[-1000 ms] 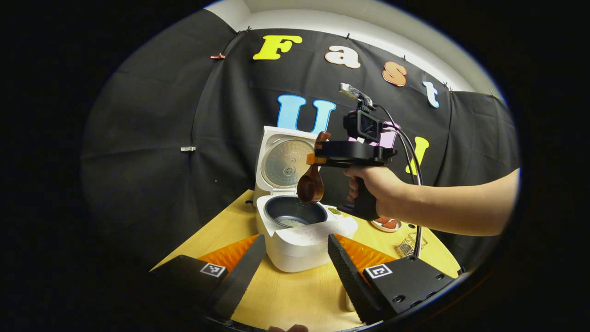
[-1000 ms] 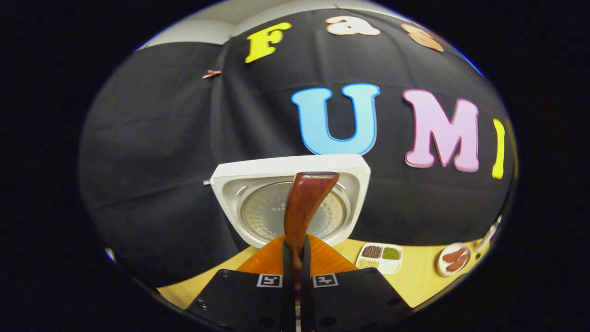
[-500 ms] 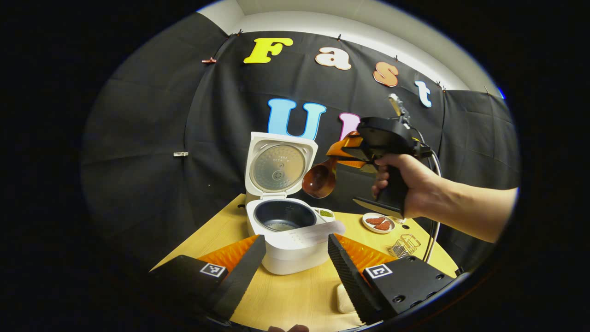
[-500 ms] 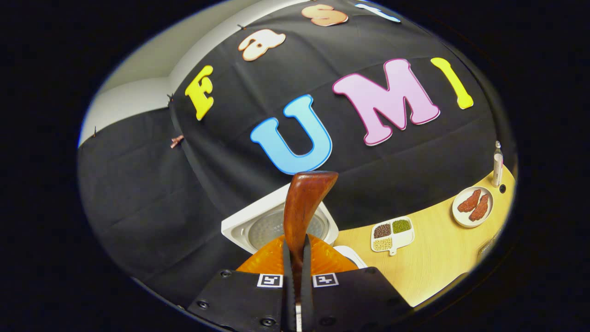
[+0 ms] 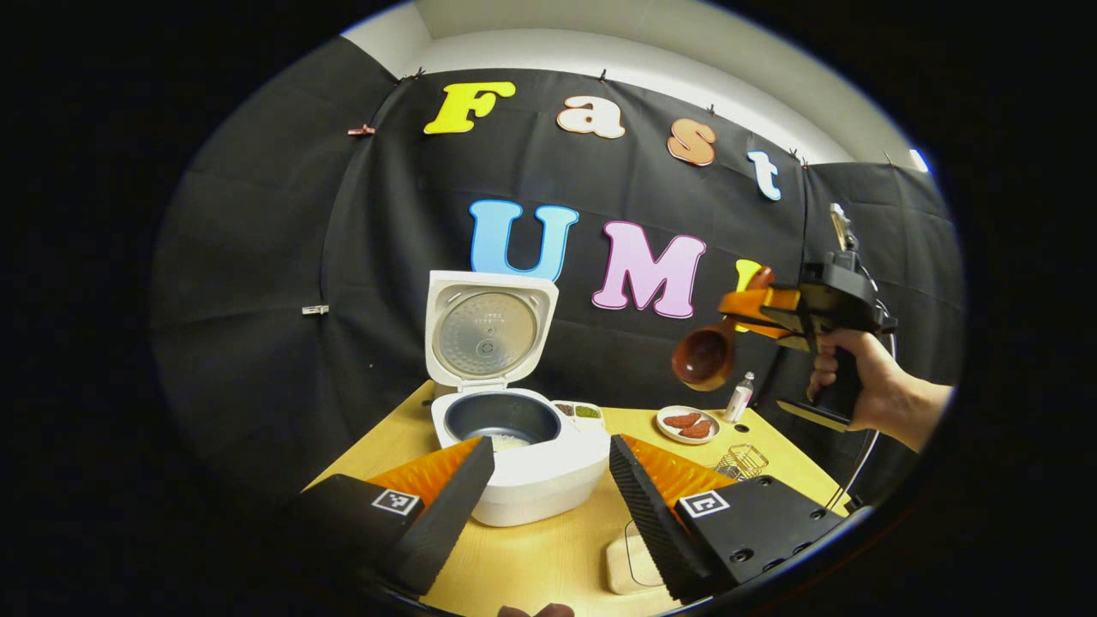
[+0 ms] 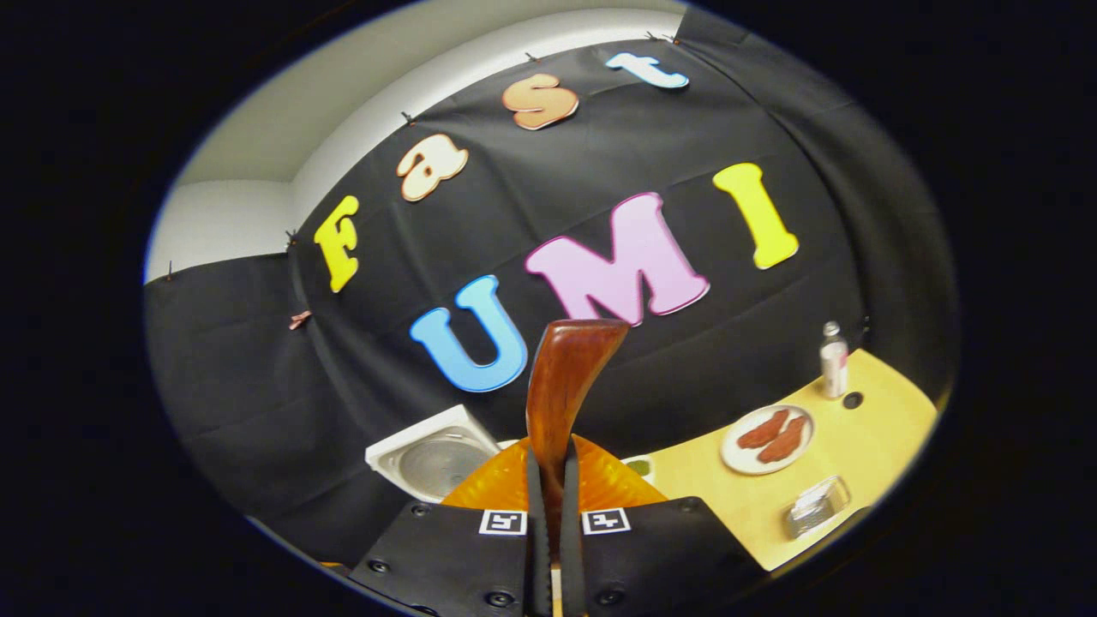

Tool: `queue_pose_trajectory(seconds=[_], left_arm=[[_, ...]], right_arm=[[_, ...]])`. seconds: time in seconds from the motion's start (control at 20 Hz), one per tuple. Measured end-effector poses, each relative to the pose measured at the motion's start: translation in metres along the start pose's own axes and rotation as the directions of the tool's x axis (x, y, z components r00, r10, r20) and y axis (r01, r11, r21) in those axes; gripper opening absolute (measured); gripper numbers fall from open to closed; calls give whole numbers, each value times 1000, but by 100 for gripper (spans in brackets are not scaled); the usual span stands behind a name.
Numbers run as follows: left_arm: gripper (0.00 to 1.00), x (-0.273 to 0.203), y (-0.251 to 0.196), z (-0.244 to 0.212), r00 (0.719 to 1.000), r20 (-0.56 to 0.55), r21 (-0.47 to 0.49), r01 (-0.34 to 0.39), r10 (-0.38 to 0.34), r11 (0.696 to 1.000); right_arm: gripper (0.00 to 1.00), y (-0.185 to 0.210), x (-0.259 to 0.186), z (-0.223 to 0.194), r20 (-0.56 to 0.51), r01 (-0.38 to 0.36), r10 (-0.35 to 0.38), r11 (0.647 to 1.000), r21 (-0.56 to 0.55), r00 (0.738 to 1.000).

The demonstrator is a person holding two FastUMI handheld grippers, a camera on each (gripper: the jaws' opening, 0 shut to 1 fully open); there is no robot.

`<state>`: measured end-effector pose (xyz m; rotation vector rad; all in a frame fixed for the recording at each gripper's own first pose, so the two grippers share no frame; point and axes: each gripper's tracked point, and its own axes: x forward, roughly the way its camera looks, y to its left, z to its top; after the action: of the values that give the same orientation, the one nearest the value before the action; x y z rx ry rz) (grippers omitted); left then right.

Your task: Close the left gripper, press the button to open the rice cooker; take a wooden spoon from the chopstick holder with the right hand, scoop a spoonful of rice and pour it into the rice cooker, then put the wooden spoon back into the chopstick holder.

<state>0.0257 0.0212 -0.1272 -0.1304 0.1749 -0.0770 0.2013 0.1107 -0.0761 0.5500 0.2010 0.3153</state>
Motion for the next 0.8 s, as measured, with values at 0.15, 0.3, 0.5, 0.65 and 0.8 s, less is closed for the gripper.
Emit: queue_pose_trajectory(seconds=[0.15, 0.3, 0.5, 0.65, 0.8], left_arm=[[94, 7, -11, 2, 1000, -5, 25, 11, -11, 1000], [94, 12, -17, 1, 1000, -15, 9, 11, -11, 1000], [94, 22, -19, 1, 999, -17, -10, -30, 30, 1000], [94, 25, -24, -1, 999, -19, -11, -45, 45, 999], [94, 29, -24, -7, 997, -25, 10, -77, 77, 997]], right_arm=[[9, -64, -23, 20, 28, 82, -82, 996, -23, 996], [9, -122, -36, 23, 22, 150, -149, 987, -48, 989], [14, -192, -41, 1, -23, 206, -210, 972, -109, 977], [9, -232, -33, -32, -89, 215, -227, 969, -121, 970], [9, -263, -20, -68, -149, 223, -241, 967, -127, 959]])
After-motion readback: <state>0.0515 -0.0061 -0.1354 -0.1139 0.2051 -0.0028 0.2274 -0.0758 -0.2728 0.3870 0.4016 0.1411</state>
